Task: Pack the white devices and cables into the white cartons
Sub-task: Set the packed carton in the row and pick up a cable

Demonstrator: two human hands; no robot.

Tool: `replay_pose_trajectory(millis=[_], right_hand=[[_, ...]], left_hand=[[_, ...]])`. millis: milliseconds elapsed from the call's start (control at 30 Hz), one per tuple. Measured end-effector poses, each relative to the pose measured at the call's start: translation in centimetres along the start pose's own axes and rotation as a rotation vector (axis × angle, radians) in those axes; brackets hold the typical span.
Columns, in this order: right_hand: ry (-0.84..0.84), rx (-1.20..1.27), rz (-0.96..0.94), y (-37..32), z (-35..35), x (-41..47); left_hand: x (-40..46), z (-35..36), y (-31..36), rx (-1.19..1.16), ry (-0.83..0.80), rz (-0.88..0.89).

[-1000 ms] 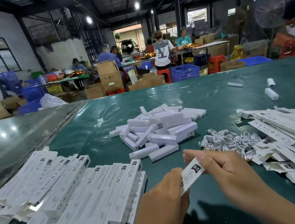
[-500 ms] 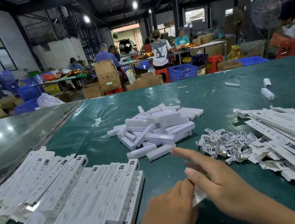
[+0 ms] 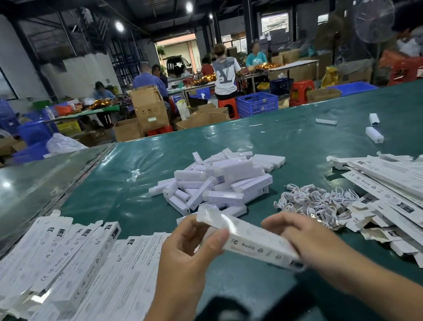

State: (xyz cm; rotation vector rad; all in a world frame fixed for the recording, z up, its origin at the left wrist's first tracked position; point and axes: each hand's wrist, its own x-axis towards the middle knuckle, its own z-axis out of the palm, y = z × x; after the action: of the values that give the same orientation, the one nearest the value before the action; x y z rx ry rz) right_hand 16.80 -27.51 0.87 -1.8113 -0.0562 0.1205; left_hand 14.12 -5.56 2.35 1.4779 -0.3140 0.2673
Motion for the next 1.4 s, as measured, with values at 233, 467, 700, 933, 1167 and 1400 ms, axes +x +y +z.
replay_pose_trajectory(millis=[233,467,700,933,1167,1400], right_hand=[[0.065,-0.631,-0.288,-1.9,2.1,6.1],[0.062,-1.067,-0.319,-4.0,4.9,16.3],[0.144,-0.924,-0.277,-3.3,5.1,16.7],[-0.098,0.223,-0.087,-2.3,1.0,5.5],[0.145,0.338,-0.059,-1.4,-1.4,1.7],[0.282,0.528,-0.145,-3.2,-4.5,1.1]], left_hand=[[-1.2,1.7,0.3,-0.02,0.019,0.033],[-2.2,2.5,0.0,0.059,-0.062,0.021],[-2.2,2.4,-0.6,0.08,-0.108,-0.015],[-2.4,2.8,-0.8,0.146,-0.18,0.008],[-2.8,2.9,-1.2,0.224,-0.268,0.043],[-1.8,2.1,-1.2,0.403,-0.139,0.085]])
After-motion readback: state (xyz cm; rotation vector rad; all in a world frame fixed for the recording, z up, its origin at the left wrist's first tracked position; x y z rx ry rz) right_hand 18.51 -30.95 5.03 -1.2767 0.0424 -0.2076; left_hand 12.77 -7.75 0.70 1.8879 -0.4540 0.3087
